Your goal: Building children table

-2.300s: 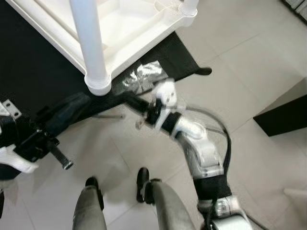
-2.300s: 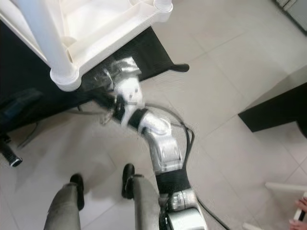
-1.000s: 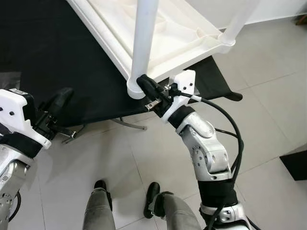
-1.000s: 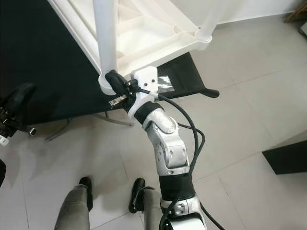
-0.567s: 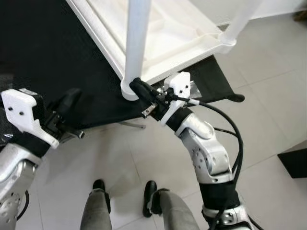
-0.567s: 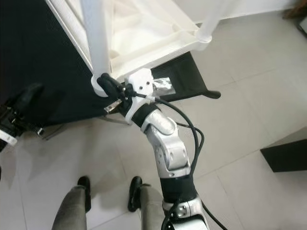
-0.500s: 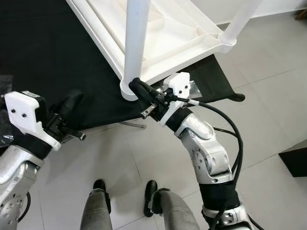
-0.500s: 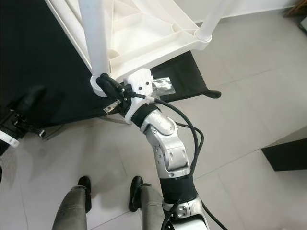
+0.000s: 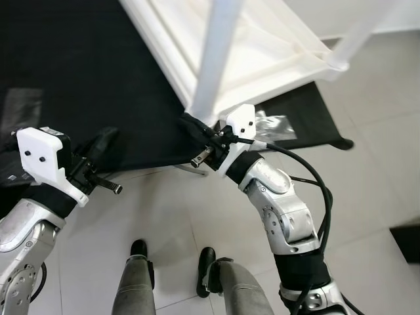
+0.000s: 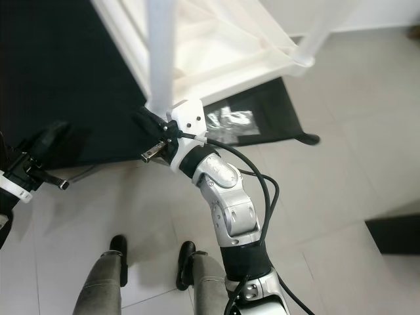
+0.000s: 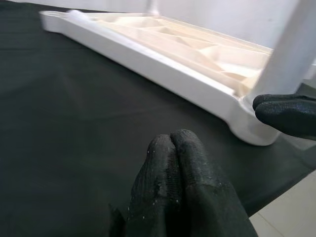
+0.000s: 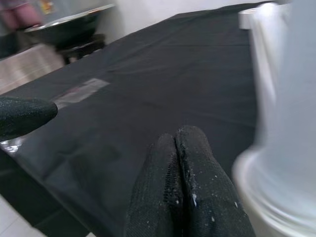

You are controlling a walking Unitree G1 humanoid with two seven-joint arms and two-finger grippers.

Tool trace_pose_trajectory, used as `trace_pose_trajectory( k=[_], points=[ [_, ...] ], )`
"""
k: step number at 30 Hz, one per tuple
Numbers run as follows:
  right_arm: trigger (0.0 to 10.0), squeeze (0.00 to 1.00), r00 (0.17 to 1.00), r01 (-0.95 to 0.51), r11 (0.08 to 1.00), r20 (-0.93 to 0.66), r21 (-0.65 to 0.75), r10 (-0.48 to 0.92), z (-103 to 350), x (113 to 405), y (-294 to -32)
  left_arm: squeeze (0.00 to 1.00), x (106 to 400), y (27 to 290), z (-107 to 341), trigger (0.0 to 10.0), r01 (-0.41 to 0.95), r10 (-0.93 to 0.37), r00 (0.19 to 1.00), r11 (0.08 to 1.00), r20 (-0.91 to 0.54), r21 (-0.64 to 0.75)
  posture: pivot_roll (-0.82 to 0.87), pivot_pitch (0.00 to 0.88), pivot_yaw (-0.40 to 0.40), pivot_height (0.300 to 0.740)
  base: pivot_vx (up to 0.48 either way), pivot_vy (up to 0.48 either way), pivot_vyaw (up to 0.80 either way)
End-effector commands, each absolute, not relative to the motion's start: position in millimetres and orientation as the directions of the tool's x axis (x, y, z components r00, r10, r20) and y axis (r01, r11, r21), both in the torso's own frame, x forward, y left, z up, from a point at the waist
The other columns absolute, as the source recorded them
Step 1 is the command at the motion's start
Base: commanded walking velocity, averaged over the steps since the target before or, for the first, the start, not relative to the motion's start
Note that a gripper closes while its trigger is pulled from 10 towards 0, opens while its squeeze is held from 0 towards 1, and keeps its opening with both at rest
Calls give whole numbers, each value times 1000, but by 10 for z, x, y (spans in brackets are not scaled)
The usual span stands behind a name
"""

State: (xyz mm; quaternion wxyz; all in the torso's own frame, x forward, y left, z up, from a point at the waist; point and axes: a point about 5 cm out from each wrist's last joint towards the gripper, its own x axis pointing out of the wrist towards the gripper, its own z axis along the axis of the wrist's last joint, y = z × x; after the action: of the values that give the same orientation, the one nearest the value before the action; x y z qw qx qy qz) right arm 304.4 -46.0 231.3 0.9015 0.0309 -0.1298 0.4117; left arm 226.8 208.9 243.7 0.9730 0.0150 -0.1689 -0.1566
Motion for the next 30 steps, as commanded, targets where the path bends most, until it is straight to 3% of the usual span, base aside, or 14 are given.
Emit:
trace_pose_trajectory(
  k=[1,7,16,30],
  points=[
    [10000,0,638,-747,664,236,-40,733,2252,3049,-467,0,2259,2062,2372,10000,307,-314,897,949,310,73,48,326,-150,740,0,0,0],
    [10000,0,639,-747,665,243,-32,730,2254,3048,-450,0,2270,2051,2366,10000,306,-312,898,950,309,71,50,321,-152,740,0,0,0],
    [10000,0,631,-751,659,244,-45,736,2283,3043,-451,0,2274,2026,2376,10000,309,-316,896,948,313,74,58,323,-147,740,0,0,800],
    [10000,0,684,-707,707,245,-7,687,2255,3085,-488,0,2278,2048,2391,10000,293,-303,902,953,308,82,77,336,-139,740,0,0,0]
  ],
)
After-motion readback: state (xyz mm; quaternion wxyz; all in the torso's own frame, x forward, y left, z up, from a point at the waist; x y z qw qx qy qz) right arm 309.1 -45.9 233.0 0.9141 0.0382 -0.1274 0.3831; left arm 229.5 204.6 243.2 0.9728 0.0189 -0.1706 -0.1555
